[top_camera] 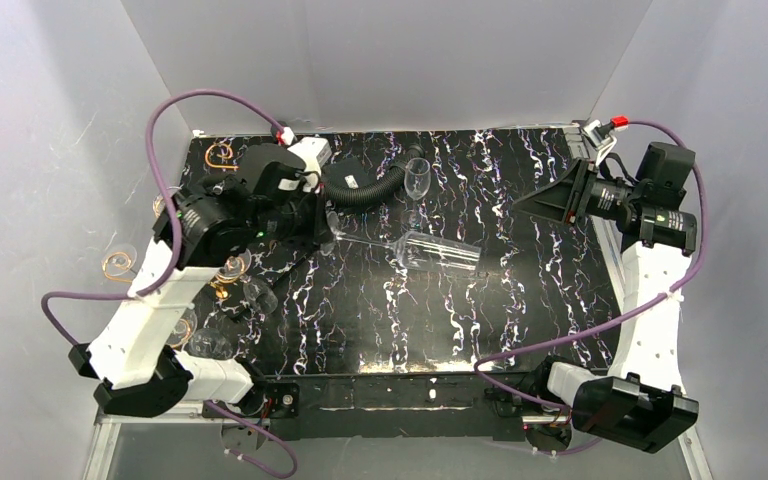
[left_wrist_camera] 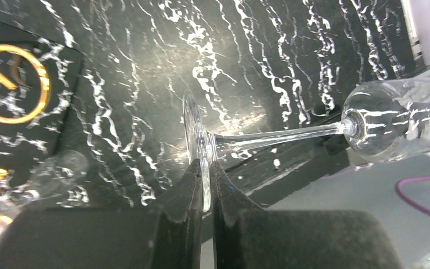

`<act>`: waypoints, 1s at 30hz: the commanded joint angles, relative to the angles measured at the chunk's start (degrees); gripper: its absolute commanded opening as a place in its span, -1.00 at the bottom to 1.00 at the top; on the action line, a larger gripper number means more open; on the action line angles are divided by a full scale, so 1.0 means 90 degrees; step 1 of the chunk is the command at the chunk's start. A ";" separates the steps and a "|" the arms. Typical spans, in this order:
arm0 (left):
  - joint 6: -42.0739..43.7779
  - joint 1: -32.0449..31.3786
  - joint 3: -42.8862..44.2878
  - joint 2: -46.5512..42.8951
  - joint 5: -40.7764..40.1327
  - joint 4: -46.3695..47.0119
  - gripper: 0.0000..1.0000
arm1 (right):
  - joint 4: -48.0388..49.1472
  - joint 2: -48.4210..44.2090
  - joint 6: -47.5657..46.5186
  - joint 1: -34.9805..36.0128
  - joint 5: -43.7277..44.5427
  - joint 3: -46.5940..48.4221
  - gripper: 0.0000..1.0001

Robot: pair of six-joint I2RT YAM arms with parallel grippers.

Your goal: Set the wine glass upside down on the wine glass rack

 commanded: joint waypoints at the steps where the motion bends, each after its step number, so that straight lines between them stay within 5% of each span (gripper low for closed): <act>1: 0.1316 -0.0003 0.0726 -0.0023 -0.0538 -0.0955 -1.00 | -0.0238 0.0106 -0.0407 -0.0019 0.0051 0.0322 0.20; 10: 0.3833 0.0003 0.1380 0.0233 -0.1764 -0.1122 -1.00 | -0.0474 0.0288 -0.0719 -0.0022 0.0188 0.0400 0.20; 30: 0.7612 0.0042 -0.0056 0.0607 -0.3744 0.2084 -1.00 | -0.0425 0.0548 -0.0751 -0.0020 0.0165 0.0453 0.19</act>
